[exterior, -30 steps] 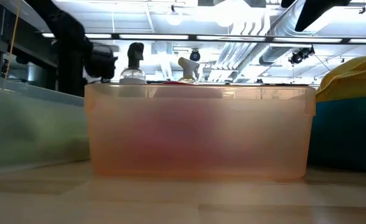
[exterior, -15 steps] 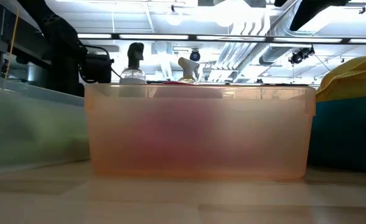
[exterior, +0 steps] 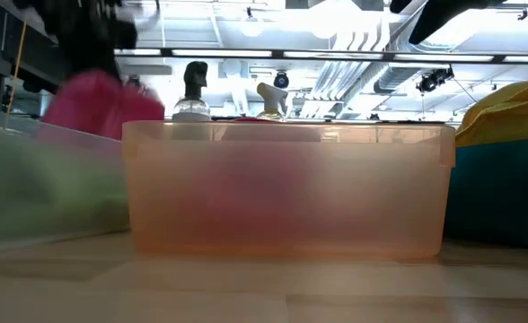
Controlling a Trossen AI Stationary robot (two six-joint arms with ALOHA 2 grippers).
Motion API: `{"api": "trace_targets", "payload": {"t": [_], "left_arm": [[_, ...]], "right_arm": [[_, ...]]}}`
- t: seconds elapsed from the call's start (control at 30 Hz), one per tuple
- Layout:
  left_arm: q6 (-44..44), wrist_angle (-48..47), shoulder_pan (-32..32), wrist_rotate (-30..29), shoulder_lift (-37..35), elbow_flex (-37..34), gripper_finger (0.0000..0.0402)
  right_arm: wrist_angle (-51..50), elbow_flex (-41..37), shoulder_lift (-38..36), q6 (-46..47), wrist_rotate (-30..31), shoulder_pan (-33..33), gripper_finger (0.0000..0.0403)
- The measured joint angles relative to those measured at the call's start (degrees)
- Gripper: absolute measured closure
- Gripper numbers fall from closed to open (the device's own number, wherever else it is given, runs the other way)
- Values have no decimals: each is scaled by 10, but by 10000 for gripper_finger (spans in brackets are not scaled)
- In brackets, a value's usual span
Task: Sort microfiber towel by color & place in baskets
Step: Put the pink microfiber cloth into the orange bin
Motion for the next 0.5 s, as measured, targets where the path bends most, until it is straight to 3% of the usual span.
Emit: {"api": "trace_targets", "payload": {"t": [0.17, 0.3, 0.5], "left_arm": [[-68, 11, -105, 12, -12, 84, 401], [-85, 109, -212, -41, 39, 127, 401], [22, 321, -296, -85, 186, 175, 401]], "right_arm": [[0, 0, 0, -16, 11, 0, 96], [-1, 0, 0, -19, 23, 0, 96], [-3, 0, 0, -20, 38, 0, 96]]}}
